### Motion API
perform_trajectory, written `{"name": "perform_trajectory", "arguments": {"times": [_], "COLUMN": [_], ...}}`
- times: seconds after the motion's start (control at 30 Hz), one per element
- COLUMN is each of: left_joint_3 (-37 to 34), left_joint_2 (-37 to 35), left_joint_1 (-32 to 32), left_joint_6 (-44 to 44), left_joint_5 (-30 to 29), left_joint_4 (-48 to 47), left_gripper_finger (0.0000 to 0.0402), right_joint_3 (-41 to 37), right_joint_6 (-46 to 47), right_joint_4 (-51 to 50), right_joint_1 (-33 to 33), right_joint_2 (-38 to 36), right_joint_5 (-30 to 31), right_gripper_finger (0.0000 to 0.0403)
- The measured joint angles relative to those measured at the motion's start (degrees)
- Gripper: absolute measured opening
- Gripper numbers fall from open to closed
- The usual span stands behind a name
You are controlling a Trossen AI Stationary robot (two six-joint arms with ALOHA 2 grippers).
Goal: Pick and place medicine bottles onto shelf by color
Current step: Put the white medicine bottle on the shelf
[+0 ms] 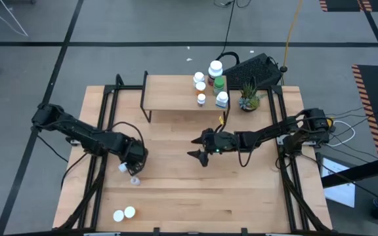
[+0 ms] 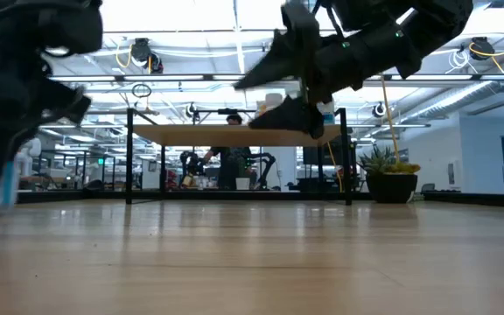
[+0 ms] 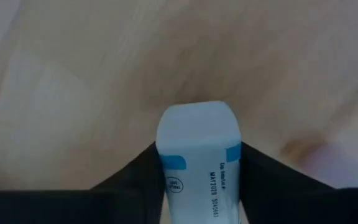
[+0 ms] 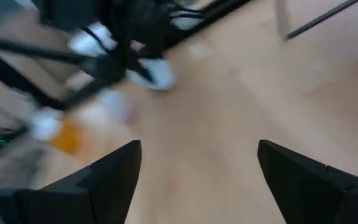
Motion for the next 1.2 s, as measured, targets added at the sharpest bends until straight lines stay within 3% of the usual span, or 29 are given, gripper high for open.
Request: {"name": "perform_trajectory", "arguments": {"times": [0.17,0.37,0.63,0.73,0.87,1.03,1.2], "left_joint_3": [6.8,18.7,31.1,33.0,33.6,33.8,33.8], "left_joint_2": [-0.2,-0.2,-0.3,-0.2,0.3,1.0,1.6], "left_joint_1": [0.9,0.9,-2.9,-4.1,-4.8,-5.1,-4.8], "left_joint_6": [7.0,22.8,68.2,78.1,86.0,96.2,103.4], "left_joint_5": [-3.5,-12.1,-12.5,-14.0,-18.7,-19.7,-20.6], "left_joint_4": [1.8,7.3,20.2,21.7,24.8,35.1,37.4], "left_gripper_finger": [0.0134,0.0169,0.0164,0.0161,0.016,0.0159,0.0159], "right_joint_3": [0.1,0.0,0.0,0.0,0.0,0.0,0.0], "right_joint_6": [15.1,32.6,54.5,59.4,59.1,36.3,25.3], "right_joint_4": [3.5,6.4,29.0,39.3,45.9,38.5,44.7], "right_joint_1": [-2.5,-4.4,-3.4,-2.4,-0.6,1.2,1.9], "right_joint_2": [1.3,2.6,2.6,2.6,2.6,2.6,2.6], "right_joint_5": [-12.5,-23.3,-27.7,-26.0,-22.1,-17.6,-11.2], "right_gripper_finger": [0.0313,0.0313,0.0313,0.0313,0.0313,0.0313,0.0313]}}
